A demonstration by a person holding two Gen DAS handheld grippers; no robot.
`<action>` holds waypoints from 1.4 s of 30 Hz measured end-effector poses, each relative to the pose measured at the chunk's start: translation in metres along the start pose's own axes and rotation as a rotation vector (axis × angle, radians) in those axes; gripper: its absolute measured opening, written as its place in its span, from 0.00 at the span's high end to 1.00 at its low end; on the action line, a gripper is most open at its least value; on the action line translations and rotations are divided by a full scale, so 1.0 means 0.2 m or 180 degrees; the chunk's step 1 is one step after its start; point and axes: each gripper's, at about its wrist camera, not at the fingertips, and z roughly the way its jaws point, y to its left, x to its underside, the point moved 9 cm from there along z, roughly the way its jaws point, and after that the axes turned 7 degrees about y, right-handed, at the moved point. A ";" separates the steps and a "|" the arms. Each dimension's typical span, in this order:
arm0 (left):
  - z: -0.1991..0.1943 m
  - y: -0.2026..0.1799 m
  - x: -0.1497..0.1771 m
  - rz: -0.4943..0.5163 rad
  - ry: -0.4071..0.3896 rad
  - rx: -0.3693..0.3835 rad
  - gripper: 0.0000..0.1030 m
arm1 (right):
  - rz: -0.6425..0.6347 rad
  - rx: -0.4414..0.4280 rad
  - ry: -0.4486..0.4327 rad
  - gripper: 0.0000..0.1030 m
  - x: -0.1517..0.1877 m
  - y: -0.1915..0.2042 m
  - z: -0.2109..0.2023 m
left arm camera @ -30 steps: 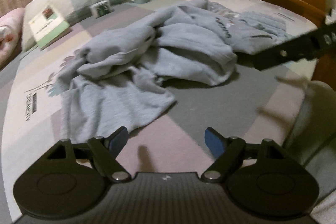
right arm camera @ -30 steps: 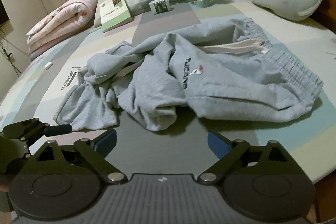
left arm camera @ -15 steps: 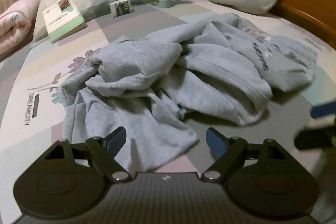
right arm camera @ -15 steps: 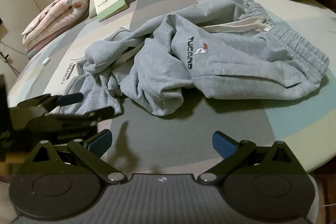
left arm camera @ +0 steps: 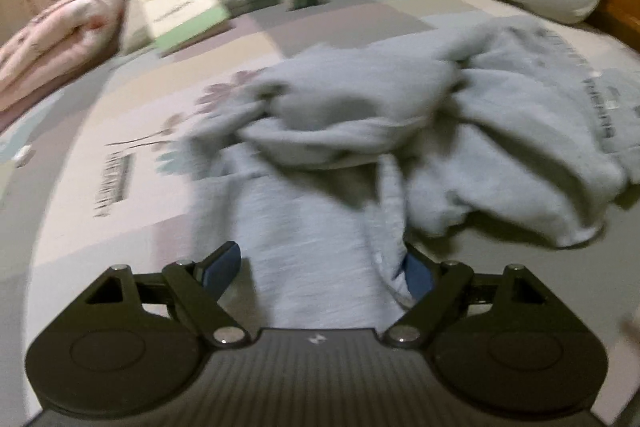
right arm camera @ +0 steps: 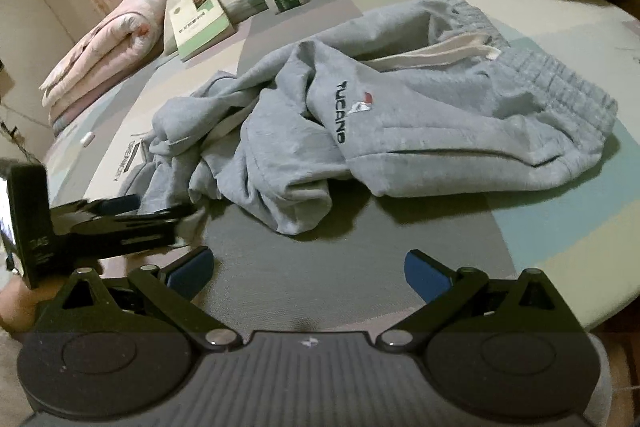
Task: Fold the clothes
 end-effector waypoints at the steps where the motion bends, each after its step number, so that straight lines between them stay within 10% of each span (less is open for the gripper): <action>1: 0.00 0.03 0.00 -0.0045 0.0010 0.0020 0.17 | 0.0001 0.0003 -0.0001 0.00 0.00 0.00 0.00; 14: 0.04 0.01 -0.08 -0.0183 0.0016 -0.0121 0.17 | -0.0054 -0.0002 -0.0032 0.00 0.01 0.04 -0.03; 25: 0.05 0.34 -0.06 -0.0159 -0.0033 -0.0986 0.16 | -0.0099 0.0035 -0.0029 0.00 0.01 0.05 -0.01; 33: 0.09 0.31 -0.09 0.0167 -0.0023 -0.0602 0.16 | -0.0161 0.0044 0.0018 0.00 0.01 0.08 0.02; 42: 0.17 0.63 -0.15 0.0109 0.0080 -0.1041 0.09 | -0.0157 0.0139 0.0061 0.00 0.01 0.06 0.03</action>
